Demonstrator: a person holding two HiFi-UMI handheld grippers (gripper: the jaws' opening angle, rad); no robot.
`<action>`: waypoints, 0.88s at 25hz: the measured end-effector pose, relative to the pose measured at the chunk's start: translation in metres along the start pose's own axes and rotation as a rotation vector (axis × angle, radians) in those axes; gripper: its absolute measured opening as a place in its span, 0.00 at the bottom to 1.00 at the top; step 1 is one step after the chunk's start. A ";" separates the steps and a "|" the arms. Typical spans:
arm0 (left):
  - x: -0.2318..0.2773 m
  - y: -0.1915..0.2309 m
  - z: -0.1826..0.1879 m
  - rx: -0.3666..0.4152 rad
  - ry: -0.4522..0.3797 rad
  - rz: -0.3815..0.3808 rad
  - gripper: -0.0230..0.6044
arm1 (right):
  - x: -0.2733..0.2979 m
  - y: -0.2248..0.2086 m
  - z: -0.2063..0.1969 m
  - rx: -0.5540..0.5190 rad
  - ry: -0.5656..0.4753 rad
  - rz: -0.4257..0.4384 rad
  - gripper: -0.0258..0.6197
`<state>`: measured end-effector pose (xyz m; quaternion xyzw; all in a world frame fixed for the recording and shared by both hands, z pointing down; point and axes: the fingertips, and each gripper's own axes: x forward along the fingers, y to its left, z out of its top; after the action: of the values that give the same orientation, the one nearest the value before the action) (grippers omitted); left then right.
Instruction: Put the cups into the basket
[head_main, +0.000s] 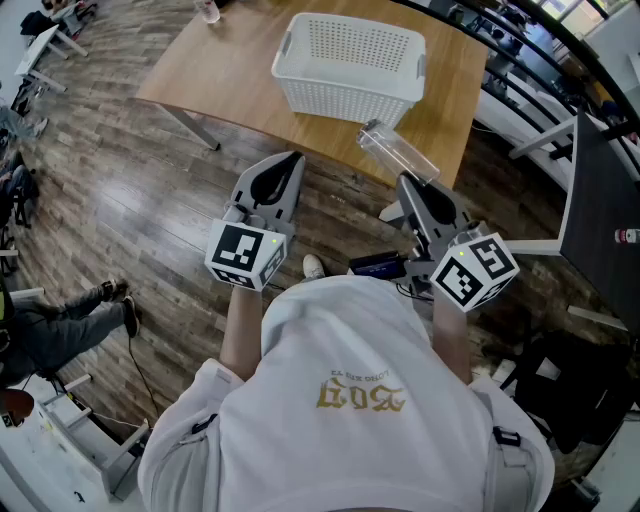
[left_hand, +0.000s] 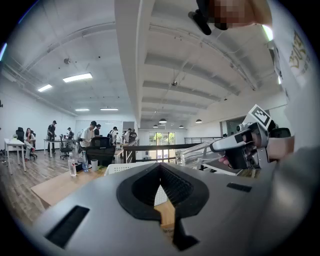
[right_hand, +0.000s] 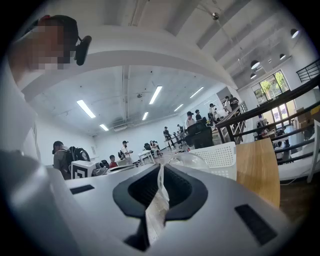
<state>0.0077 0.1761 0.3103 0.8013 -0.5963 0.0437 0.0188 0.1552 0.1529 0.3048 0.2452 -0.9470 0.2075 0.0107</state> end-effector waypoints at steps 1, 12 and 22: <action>0.002 0.000 0.000 0.001 -0.001 -0.001 0.05 | 0.001 -0.001 0.000 -0.004 -0.001 0.002 0.08; 0.018 -0.002 -0.001 0.003 0.000 -0.016 0.05 | 0.000 -0.008 0.003 -0.005 -0.010 0.008 0.08; 0.027 -0.009 -0.001 0.006 0.010 -0.020 0.05 | -0.005 -0.021 0.004 0.014 -0.005 0.006 0.08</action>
<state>0.0244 0.1530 0.3142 0.8071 -0.5880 0.0494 0.0196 0.1697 0.1371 0.3083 0.2426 -0.9463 0.2136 0.0061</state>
